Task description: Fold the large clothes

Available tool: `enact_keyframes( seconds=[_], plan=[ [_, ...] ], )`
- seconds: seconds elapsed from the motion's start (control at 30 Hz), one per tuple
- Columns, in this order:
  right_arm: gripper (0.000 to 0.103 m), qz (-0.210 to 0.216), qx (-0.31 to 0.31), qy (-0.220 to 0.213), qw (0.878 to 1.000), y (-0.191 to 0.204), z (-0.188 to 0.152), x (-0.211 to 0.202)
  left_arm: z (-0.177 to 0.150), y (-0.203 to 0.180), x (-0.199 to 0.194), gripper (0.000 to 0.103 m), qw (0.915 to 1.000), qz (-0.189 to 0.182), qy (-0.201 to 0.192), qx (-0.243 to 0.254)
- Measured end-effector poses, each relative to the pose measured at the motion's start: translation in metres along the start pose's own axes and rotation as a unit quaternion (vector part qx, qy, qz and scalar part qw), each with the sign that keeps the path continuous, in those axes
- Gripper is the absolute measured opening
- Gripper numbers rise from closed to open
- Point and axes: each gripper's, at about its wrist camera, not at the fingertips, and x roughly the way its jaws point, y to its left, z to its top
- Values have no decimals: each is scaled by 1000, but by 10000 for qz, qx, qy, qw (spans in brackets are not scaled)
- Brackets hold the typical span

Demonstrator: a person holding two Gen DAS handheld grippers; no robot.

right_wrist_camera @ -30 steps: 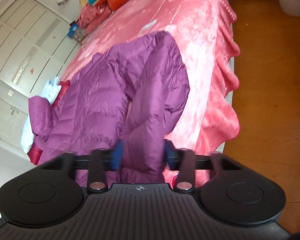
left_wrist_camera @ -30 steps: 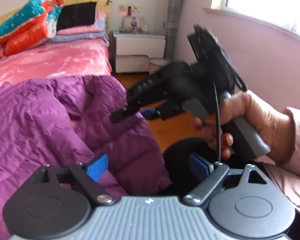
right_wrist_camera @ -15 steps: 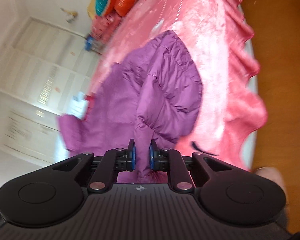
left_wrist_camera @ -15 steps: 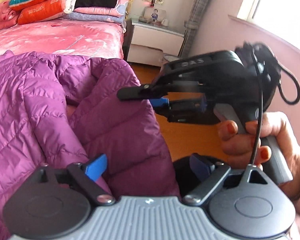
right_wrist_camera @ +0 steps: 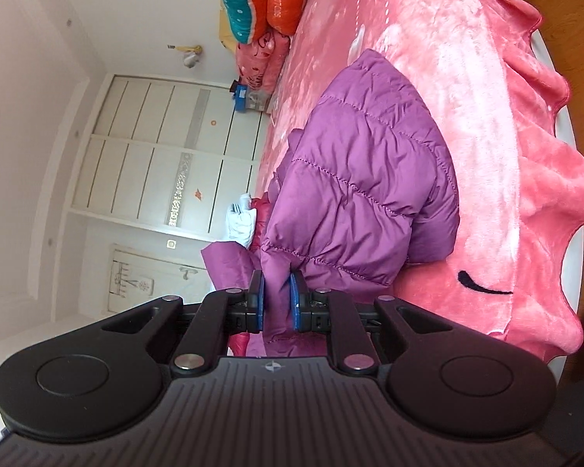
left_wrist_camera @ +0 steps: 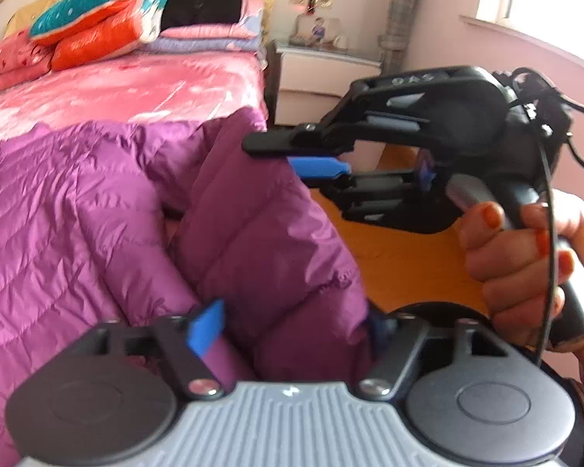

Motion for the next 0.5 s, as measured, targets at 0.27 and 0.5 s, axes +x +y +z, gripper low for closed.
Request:
enact_keyframes(
  seconds=[0.27, 0.5],
  plan=[
    [20, -137, -190, 87, 9997, 5, -4, 6, 7, 8, -5, 13, 9996, -200, 2, -223],
    [50, 3, -147, -91, 9999, 6, -3, 2, 29, 44, -40, 7, 9915, -516, -611, -1023]
  ],
)
